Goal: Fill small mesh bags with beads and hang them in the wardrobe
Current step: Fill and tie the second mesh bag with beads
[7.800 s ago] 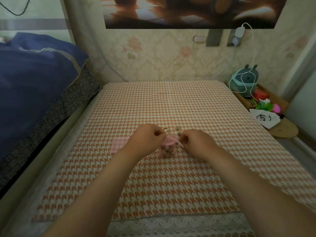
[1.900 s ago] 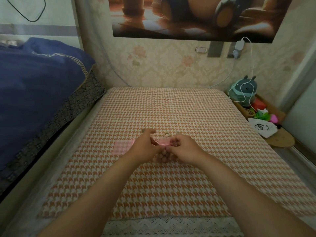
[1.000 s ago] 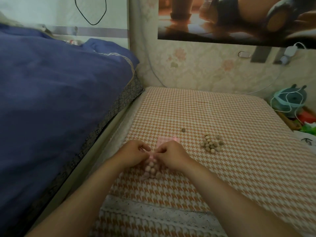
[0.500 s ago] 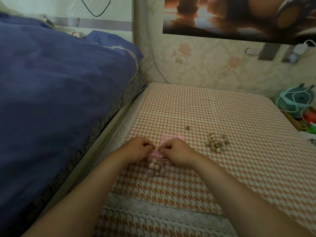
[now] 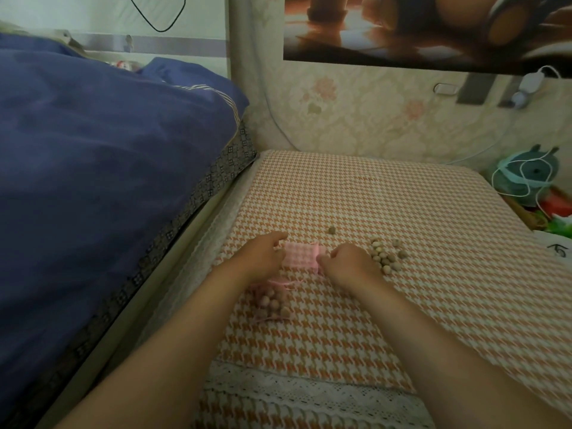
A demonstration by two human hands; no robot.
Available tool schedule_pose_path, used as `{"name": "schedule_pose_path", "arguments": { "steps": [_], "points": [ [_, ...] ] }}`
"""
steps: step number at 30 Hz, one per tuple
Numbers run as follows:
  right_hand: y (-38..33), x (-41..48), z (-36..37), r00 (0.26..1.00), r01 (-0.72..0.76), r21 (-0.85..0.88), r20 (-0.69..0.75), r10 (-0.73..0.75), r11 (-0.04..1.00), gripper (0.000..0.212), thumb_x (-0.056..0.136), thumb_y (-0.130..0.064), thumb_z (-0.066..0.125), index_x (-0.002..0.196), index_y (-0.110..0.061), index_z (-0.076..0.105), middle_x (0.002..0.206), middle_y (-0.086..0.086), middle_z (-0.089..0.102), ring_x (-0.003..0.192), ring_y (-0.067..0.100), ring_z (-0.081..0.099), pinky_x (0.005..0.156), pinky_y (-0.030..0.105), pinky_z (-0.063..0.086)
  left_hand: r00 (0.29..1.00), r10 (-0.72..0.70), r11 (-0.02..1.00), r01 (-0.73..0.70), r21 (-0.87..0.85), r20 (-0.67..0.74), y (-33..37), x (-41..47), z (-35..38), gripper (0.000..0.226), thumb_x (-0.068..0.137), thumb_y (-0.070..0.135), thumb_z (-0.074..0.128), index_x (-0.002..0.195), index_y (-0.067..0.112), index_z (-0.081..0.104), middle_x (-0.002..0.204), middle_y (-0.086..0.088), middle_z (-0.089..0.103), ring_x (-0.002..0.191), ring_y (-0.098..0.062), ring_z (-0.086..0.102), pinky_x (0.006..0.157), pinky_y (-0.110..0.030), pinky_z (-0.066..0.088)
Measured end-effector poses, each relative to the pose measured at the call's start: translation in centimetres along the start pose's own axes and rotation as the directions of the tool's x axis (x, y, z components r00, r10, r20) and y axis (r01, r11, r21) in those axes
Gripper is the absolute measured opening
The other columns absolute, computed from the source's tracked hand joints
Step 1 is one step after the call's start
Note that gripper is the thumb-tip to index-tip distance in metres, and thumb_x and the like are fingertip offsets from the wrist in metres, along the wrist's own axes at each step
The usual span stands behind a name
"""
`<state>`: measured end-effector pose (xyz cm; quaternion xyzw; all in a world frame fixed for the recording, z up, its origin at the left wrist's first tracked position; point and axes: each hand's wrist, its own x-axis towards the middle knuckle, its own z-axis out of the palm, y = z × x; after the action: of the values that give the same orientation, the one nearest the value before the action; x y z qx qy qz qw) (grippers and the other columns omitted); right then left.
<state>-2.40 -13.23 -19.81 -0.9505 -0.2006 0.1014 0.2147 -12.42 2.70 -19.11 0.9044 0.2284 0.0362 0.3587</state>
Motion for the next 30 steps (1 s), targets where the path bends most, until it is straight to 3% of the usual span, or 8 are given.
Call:
{"name": "schedule_pose_path", "arguments": {
  "steps": [2,8,12,15,19,22,25,30],
  "points": [
    [0.5,0.3,0.7,1.000,-0.004,0.014,0.004,0.004,1.000,0.039,0.090,-0.052,0.061,0.076,-0.017,0.068,0.073,-0.001,0.066,0.067,0.019,0.063,0.051,0.026,0.038,1.000,-0.002,1.000,0.001,0.019,0.030,0.7,0.5,0.7,0.048,0.100,0.017,0.049,0.147,0.023,0.042,0.147,-0.007,0.048,0.127,-0.025,0.052,0.098,-0.031,0.045],
    [0.7,0.5,0.2,0.998,0.035,0.310,0.034,-0.048,0.950,0.027,0.089,-0.031,0.069,0.066,-0.017,0.068,0.069,0.001,0.070,0.072,0.023,0.069,0.067,0.033,0.054,1.000,-0.007,1.000,0.007,-0.024,0.012,1.9,1.7,1.4,0.046,0.097,0.018,0.055,0.143,0.021,0.047,0.120,-0.004,0.059,0.100,-0.020,0.061,0.083,-0.031,0.053],
    [1.7,0.4,-1.5,0.984,0.175,0.346,-0.045,-0.170,0.922,0.021,0.092,-0.026,0.065,0.076,-0.016,0.074,0.073,0.000,0.073,0.072,0.019,0.069,0.074,0.041,0.059,0.999,0.033,0.997,-0.031,0.067,-0.031,2.7,1.8,1.6,0.063,0.094,0.023,0.062,0.150,0.029,0.034,0.147,-0.009,0.043,0.124,-0.026,0.052,0.100,-0.036,0.047],
    [2.6,-0.3,-3.2,0.954,0.298,0.235,-0.081,-0.287,0.925,0.022,0.095,-0.031,0.060,0.077,-0.025,0.073,0.080,-0.007,0.072,0.077,0.014,0.068,0.076,0.043,0.059,0.977,0.198,0.974,-0.186,0.132,-0.084,4.3,1.2,1.6,0.076,0.092,0.026,0.065,0.153,0.037,0.021,0.157,-0.004,0.029,0.141,-0.025,0.032,0.113,-0.040,0.035],
    [4.4,-1.5,-5.5,0.917,0.398,0.143,-0.085,-0.389,0.906,0.015,0.096,-0.036,0.060,0.088,-0.032,0.073,0.089,-0.014,0.071,0.077,0.004,0.063,0.071,0.032,0.054,0.950,0.293,0.956,-0.294,0.009,-0.105,7.4,0.3,2.5,0.056,0.092,0.024,0.066,0.141,0.035,0.044,0.122,0.005,0.061,0.107,-0.014,0.058,0.087,-0.029,0.050],
    [5.9,-2.1,-7.1,0.917,0.398,0.232,-0.123,-0.379,0.887,0.015,0.094,-0.039,0.063,0.083,-0.033,0.071,0.079,-0.018,0.068,0.070,-0.002,0.059,0.064,0.024,0.043,0.956,0.278,0.954,-0.287,-0.091,-0.099,9.1,-0.2,3.7,0.040,0.092,0.020,0.065,0.129,0.031,0.054,0.098,0.002,0.065,0.084,-0.018,0.066,0.069,-0.033,0.057],
    [7.5,-2.6,-8.5,0.925,0.379,0.275,-0.101,-0.366,0.883,0.011,0.095,-0.033,0.064,0.087,-0.029,0.070,0.075,-0.014,0.066,0.064,-0.001,0.058,0.063,0.024,0.044,0.954,0.292,0.940,-0.298,-0.164,-0.062,10.5,-0.6,4.4,0.053,0.091,0.017,0.067,0.133,0.037,0.043,0.103,0.003,0.061,0.078,-0.018,0.068,0.060,-0.034,0.057],
    [9.7,-3.0,-9.9,0.864,0.500,-0.009,-0.058,-0.500,0.866,0.011,0.097,-0.028,0.063,0.100,-0.026,0.074,0.098,-0.012,0.071,0.082,0.004,0.063,0.078,0.026,0.052,0.921,0.386,0.917,-0.376,-0.132,0.054,11.9,-0.9,5.2,0.049,0.091,0.019,0.067,0.130,0.042,0.047,0.131,0.008,0.049,0.085,-0.008,0.066,0.065,-0.019,0.049]
  ]
}}
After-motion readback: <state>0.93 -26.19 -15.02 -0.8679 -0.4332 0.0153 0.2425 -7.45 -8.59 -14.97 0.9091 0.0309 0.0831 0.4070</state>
